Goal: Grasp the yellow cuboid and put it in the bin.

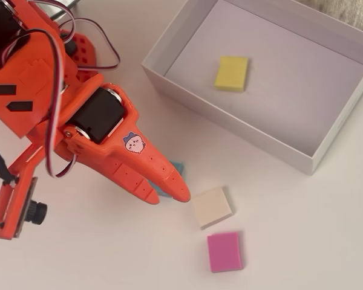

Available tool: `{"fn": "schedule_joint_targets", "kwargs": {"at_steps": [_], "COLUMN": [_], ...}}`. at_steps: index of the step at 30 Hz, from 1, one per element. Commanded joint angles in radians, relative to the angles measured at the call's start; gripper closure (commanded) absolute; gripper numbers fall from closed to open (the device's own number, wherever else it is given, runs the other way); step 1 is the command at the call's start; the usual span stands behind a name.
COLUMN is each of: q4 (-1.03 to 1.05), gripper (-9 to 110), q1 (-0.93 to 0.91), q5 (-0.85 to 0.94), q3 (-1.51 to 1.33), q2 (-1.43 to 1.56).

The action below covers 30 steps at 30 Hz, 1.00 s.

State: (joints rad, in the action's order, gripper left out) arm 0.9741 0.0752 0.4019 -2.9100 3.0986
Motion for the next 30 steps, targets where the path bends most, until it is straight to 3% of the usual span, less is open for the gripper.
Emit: {"fn": "schedule_joint_targets", "kwargs": {"at_steps": [1,13,17,30], "q4": [0.025,0.316,0.322,0.322], "gripper": [82,91,110,110], "q1": [-0.015,-0.060,-0.060,-0.057], "q5": [-0.009,-0.015,-0.017,-0.008], "q3": [-0.021,-0.052,-0.052,-0.052], "q2": [0.055,0.210,0.210,0.210]}}
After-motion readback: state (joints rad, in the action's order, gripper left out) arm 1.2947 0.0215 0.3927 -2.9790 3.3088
